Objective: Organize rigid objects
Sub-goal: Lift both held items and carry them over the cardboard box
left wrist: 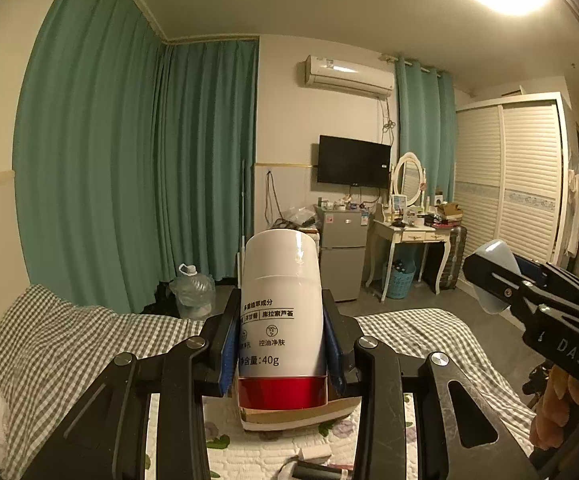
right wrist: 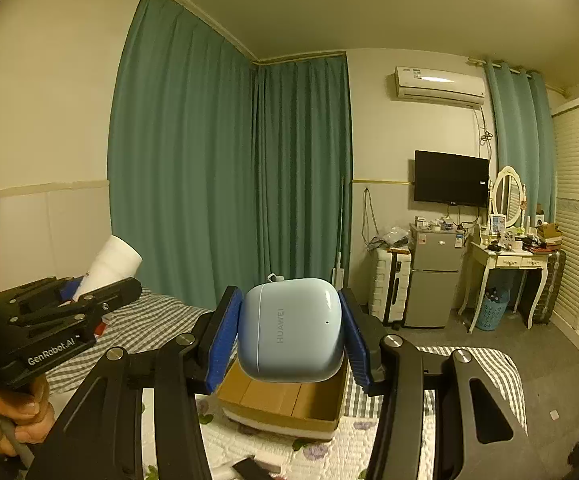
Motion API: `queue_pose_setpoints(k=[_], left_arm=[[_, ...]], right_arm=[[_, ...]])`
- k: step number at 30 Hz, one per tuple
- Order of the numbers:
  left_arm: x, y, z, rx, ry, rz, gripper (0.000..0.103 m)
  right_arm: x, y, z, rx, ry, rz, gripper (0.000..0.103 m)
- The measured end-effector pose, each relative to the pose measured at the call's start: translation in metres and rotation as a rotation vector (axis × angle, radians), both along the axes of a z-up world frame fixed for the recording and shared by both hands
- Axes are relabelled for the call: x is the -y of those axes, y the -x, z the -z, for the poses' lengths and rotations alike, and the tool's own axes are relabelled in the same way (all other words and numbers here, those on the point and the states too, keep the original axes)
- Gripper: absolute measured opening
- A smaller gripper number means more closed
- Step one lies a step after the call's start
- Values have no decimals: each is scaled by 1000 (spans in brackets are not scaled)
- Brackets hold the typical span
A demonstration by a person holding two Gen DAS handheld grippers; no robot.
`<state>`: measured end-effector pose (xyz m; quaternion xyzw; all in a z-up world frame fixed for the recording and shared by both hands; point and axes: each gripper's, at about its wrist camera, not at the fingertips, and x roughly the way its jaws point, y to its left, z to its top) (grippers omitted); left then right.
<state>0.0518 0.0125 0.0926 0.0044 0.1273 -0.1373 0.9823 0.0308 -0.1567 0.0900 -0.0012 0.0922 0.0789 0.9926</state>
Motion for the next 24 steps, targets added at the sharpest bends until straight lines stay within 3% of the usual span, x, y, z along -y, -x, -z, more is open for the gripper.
queue_pose_setpoints(k=[9, 24], left_arm=[[6, -69, 31, -72, -3, -2, 36], [32, -191, 143, -285, -55, 16, 36]], right_arm=[[5, -71, 30, -43, 5, -17, 49], [14, -203, 148, -246, 40, -46, 49]])
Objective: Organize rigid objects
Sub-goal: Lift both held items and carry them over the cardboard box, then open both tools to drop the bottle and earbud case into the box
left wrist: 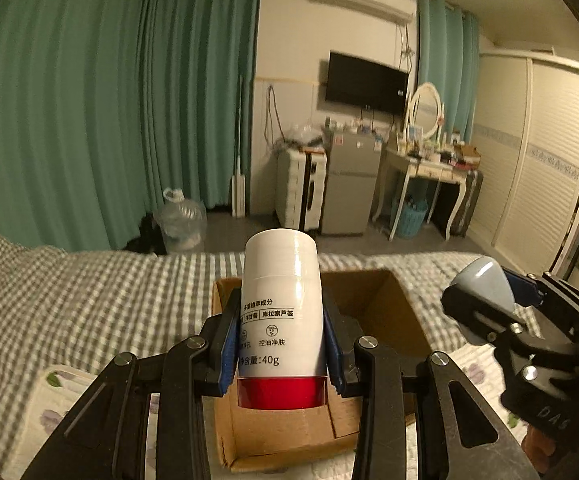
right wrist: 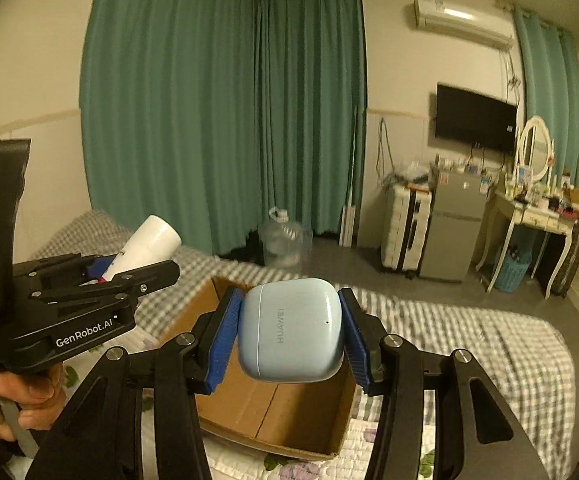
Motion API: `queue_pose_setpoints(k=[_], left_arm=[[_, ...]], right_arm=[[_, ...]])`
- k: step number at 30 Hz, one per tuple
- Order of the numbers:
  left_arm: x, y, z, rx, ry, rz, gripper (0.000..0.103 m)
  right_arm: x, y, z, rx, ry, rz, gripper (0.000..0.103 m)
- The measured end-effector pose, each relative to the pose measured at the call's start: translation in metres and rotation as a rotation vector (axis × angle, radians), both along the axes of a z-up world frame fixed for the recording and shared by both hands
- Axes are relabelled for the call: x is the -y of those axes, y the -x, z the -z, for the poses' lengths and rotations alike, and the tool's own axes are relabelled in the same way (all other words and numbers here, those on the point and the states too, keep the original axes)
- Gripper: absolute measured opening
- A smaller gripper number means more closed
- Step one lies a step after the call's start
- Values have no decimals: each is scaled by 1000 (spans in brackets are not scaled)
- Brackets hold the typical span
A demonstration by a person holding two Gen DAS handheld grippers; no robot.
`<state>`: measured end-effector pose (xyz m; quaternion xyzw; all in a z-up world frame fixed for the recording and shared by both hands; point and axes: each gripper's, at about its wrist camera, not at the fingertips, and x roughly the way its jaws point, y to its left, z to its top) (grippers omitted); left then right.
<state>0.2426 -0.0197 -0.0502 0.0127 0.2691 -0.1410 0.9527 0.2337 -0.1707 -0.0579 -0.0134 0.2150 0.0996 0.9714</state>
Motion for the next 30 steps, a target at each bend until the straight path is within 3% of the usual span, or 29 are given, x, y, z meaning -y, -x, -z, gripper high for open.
queue_pose_setpoints(k=[8, 16, 20, 22, 25, 29, 30], left_arm=[[18, -32, 45, -94, -28, 24, 36], [24, -49, 76, -204, -30, 27, 36], [24, -49, 76, -207, -35, 15, 38], [23, -49, 72, -212, -18, 2, 47], [21, -50, 61, -203, -5, -27, 51], [15, -46, 47, -187, 6, -54, 54], [14, -44, 43, -182, 12, -59, 54]], right_arm=[[1, -51, 65, -127, 23, -22, 49], [1, -76, 110, -219, 69, -35, 48], [5, -77, 124, -243, 73, -27, 49], [5, -76, 128, -249, 75, -24, 49], [9, -77, 132, -267, 76, -20, 49], [14, -66, 121, -226, 66, -3, 65], [16, -64, 116, -212, 59, 2, 65]])
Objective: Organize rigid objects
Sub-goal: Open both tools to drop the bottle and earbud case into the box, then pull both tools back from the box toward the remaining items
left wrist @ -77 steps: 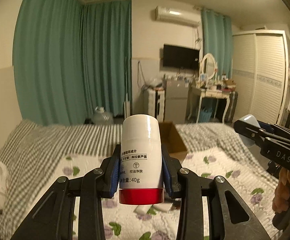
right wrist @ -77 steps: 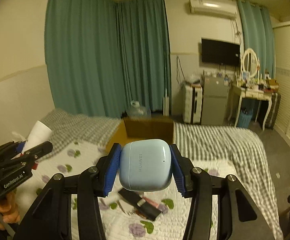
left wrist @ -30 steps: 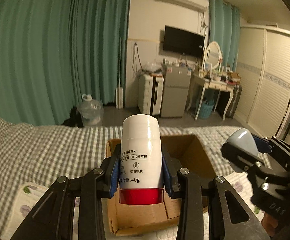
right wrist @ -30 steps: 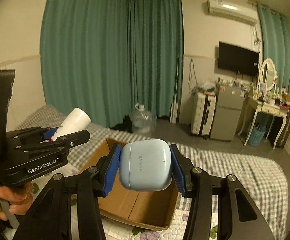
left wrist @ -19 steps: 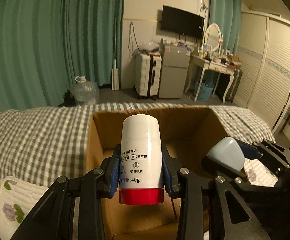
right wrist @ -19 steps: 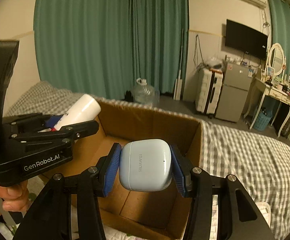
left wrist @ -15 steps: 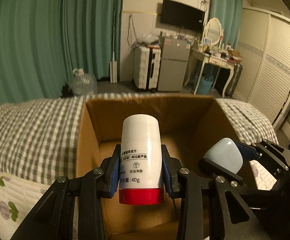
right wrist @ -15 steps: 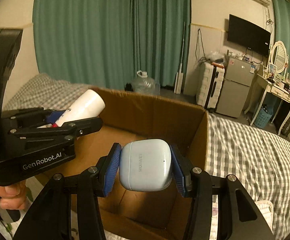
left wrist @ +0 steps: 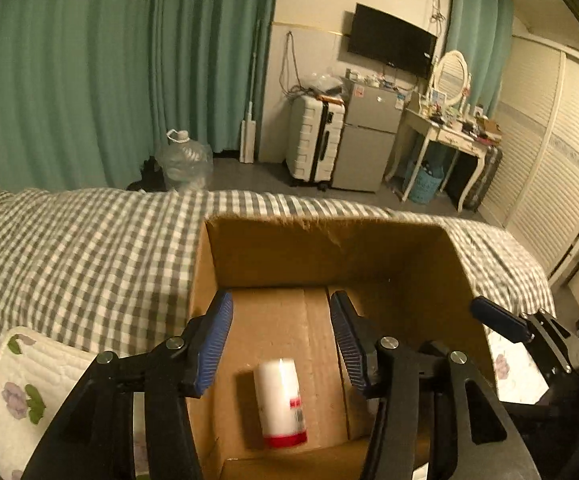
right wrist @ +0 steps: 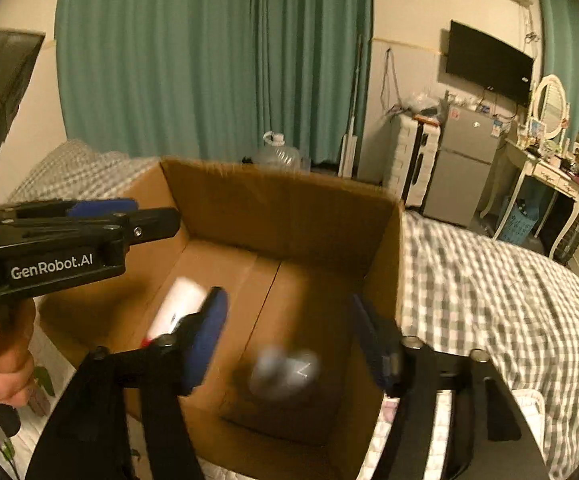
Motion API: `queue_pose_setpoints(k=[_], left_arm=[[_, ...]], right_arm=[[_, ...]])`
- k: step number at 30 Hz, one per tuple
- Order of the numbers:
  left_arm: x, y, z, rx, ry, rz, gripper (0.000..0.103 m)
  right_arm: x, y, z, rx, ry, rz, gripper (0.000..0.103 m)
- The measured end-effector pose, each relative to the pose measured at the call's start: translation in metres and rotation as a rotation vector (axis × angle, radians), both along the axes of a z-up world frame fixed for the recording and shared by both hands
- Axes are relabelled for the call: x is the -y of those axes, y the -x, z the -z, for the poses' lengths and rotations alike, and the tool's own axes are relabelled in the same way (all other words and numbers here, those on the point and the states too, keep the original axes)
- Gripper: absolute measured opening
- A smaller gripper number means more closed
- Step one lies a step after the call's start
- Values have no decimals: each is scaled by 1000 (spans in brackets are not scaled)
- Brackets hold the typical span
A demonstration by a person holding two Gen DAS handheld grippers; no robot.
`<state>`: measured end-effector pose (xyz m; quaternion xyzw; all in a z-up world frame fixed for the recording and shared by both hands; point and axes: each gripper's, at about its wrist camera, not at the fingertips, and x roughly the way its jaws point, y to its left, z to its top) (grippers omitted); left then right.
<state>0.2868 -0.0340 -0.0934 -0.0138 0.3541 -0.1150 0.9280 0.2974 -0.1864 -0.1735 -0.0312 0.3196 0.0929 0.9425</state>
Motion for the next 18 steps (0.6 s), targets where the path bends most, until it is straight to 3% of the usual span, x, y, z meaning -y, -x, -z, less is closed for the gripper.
queue_pose_setpoints(k=[7, 12, 15, 18], left_arm=[[-10, 28, -48, 81, 27, -16, 55], [-14, 58, -90, 158, 5, -34, 60], [-17, 80, -117, 210, -43, -62, 61], [-20, 98, -136, 236, -41, -66, 61]], right_arm=[[6, 21, -43, 71, -3, 25, 67], [4, 49, -82, 153, 6, 54, 91], [2, 69, -107, 205, 2, 69, 94], [1, 87, -132, 248, 10, 88, 100]])
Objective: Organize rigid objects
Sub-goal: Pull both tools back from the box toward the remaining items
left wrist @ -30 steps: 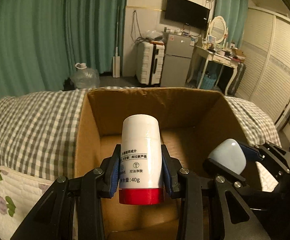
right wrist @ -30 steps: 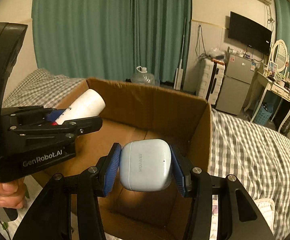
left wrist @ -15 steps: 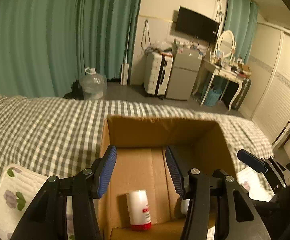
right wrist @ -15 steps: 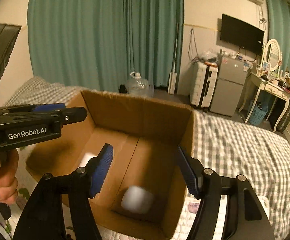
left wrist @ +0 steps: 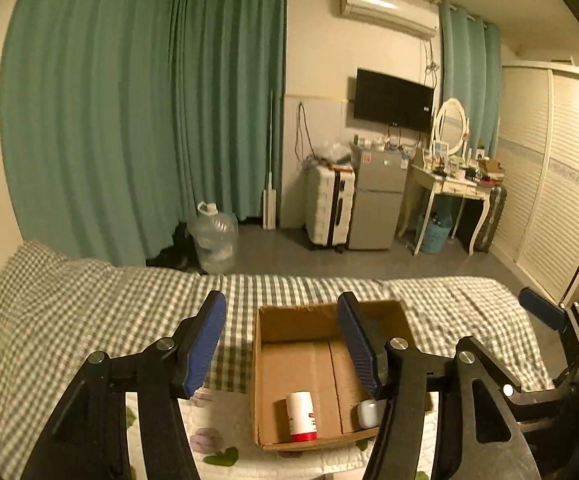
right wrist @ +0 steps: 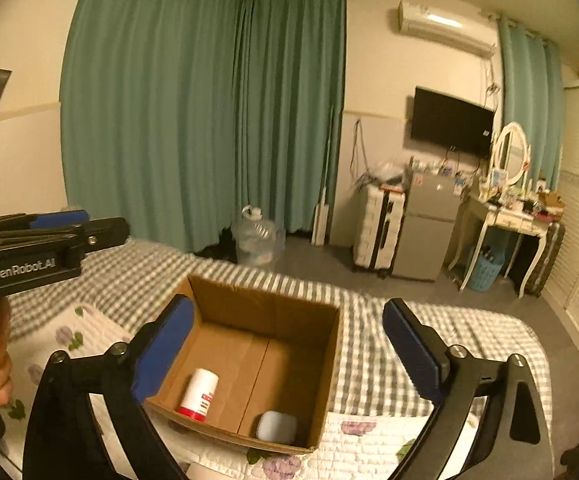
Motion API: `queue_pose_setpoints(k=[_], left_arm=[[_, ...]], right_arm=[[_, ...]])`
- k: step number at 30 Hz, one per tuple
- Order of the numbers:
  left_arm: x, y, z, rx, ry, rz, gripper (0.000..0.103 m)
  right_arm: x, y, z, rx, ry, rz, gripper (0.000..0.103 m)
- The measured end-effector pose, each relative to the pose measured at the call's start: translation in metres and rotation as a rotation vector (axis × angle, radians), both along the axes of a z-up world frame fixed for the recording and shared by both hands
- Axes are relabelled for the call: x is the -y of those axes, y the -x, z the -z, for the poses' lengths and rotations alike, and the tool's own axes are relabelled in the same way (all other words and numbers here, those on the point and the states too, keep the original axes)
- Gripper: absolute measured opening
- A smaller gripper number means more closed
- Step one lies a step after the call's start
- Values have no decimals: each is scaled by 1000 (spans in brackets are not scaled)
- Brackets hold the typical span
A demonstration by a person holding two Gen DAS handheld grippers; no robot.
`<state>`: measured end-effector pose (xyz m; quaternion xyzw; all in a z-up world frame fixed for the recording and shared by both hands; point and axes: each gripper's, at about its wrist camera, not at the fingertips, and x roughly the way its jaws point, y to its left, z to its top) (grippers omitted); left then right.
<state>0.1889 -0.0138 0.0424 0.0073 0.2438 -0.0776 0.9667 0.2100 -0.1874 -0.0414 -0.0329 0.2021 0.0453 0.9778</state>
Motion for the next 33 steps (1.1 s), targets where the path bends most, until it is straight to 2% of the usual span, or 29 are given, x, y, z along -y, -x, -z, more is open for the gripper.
queue_pose_setpoints(k=[1, 7, 14, 18, 24, 33], left_arm=[[-1, 7, -7, 13, 3, 0, 61], [-9, 51, -47, 106, 7, -31, 63], [-22, 93, -78, 163, 39, -51, 65], [-34, 123, -88, 234, 86, -62, 65], [-54, 155, -97, 274, 125, -75, 65], [-59, 185, -85, 295, 46, -63, 65]], right_arm=[[-1, 6, -8, 11, 3, 6, 103], [1, 49, -54, 82, 9, 29, 103], [-2, 103, -102, 165, 20, 25, 103], [-4, 132, -124, 208, 19, 25, 103], [-15, 177, -139, 254, 44, 16, 103], [-33, 217, -130, 263, 55, 1, 103]])
